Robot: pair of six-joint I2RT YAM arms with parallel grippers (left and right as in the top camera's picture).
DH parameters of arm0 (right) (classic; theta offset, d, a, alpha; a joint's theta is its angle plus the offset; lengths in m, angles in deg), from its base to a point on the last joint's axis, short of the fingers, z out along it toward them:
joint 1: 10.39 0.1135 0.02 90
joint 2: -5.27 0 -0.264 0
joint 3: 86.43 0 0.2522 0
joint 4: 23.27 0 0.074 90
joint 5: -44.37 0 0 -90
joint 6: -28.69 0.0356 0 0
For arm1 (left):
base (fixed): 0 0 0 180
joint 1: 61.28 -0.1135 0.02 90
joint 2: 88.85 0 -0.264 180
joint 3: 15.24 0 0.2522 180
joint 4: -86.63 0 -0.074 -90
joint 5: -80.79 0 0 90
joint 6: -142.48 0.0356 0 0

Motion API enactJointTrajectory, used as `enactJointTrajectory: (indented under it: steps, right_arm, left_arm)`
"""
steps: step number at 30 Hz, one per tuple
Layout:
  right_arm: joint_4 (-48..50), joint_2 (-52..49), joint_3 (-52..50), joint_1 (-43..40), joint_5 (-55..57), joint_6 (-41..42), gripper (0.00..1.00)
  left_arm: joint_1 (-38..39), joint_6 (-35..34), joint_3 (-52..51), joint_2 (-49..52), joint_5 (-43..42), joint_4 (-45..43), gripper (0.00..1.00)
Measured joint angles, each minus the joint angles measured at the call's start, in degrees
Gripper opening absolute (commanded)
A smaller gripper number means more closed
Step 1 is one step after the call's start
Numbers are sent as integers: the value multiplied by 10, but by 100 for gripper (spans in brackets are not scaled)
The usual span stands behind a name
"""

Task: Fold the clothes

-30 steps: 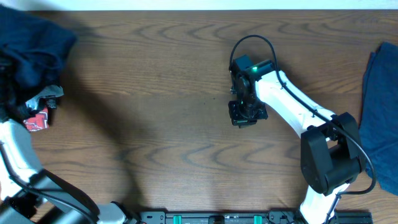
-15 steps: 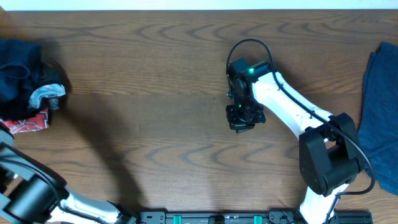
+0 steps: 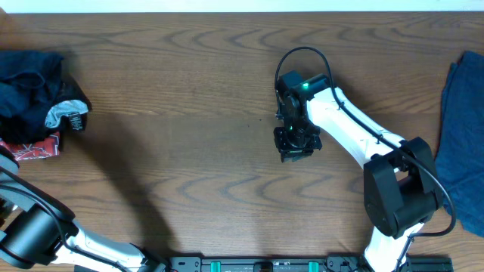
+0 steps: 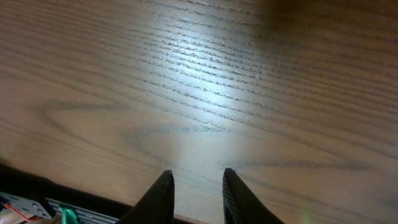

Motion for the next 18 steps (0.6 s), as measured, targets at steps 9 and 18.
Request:
enactJointTrajectory:
  steps: [9,18]
  right_arm:
    - [0,0,0,0,-1,1,39]
    - [-1,0,0,0,-7,-2,27]
  left_arm:
    - [0,-75,0,-50,10,-26,98]
    - [-2,-80,5,-160,52,95,98]
